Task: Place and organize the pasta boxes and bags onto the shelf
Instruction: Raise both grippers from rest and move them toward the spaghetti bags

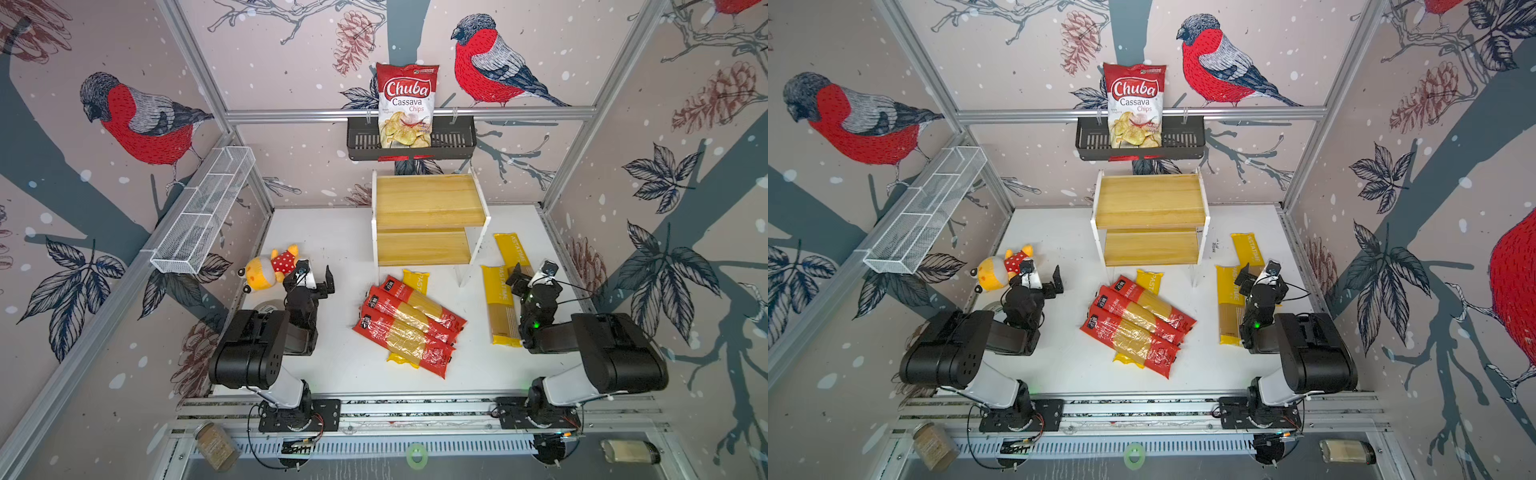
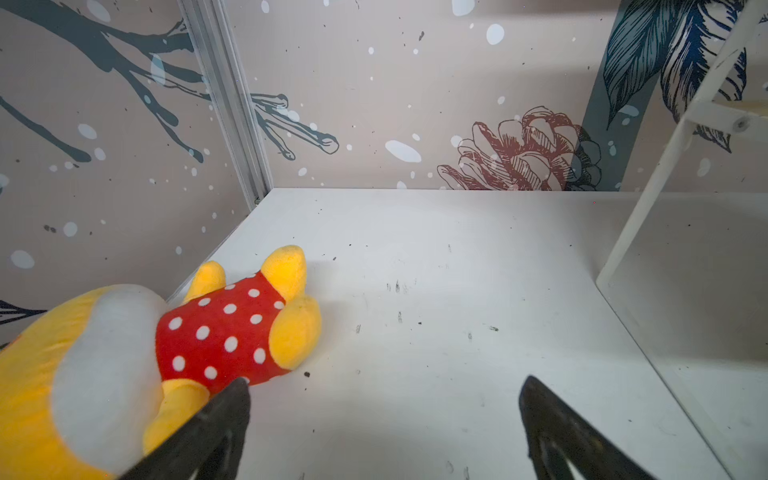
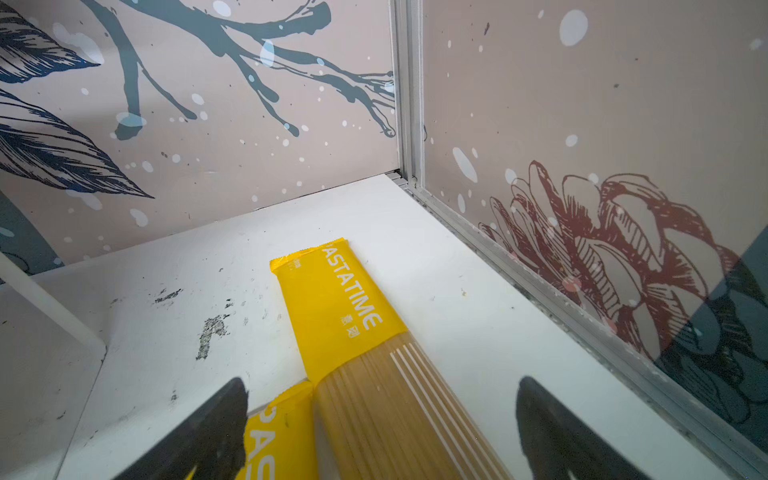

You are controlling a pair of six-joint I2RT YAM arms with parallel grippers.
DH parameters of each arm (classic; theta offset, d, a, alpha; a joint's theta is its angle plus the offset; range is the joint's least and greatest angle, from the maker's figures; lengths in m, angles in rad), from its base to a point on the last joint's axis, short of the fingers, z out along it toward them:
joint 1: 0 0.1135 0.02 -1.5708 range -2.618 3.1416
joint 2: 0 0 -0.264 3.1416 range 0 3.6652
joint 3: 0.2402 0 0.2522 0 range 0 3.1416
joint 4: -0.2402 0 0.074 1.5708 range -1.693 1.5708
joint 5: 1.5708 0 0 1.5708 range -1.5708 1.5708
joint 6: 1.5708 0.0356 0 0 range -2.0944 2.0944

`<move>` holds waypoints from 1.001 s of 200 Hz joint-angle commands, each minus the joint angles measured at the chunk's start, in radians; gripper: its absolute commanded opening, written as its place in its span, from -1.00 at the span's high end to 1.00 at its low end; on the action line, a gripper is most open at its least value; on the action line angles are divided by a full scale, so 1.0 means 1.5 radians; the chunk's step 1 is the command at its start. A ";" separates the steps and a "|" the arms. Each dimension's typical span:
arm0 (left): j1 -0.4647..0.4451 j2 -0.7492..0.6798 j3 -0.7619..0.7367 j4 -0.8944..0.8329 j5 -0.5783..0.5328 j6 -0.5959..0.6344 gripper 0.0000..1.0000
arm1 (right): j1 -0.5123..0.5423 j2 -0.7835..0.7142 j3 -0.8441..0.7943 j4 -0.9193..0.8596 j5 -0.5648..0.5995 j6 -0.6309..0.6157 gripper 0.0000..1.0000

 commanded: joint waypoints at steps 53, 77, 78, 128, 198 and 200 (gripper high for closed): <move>0.002 -0.002 0.000 0.019 0.009 0.000 -0.98 | 0.000 -0.001 0.003 0.016 0.009 -0.008 -0.99; 0.003 -0.002 0.000 0.019 0.009 0.000 -0.97 | 0.000 0.000 0.003 0.016 0.009 -0.008 -1.00; 0.003 -0.002 0.000 0.018 0.009 -0.001 -0.98 | 0.000 0.000 0.003 0.015 0.009 -0.009 -1.00; 0.004 -0.002 0.002 0.017 0.010 -0.003 -0.97 | 0.000 0.001 0.003 0.016 0.009 -0.009 -1.00; 0.010 -0.002 -0.001 0.022 -0.018 -0.018 -0.97 | -0.008 -0.016 0.001 0.015 0.008 -0.002 -0.99; 0.010 -0.003 -0.003 0.024 -0.018 -0.017 -0.97 | -0.008 -0.021 0.001 0.009 0.011 -0.001 -0.99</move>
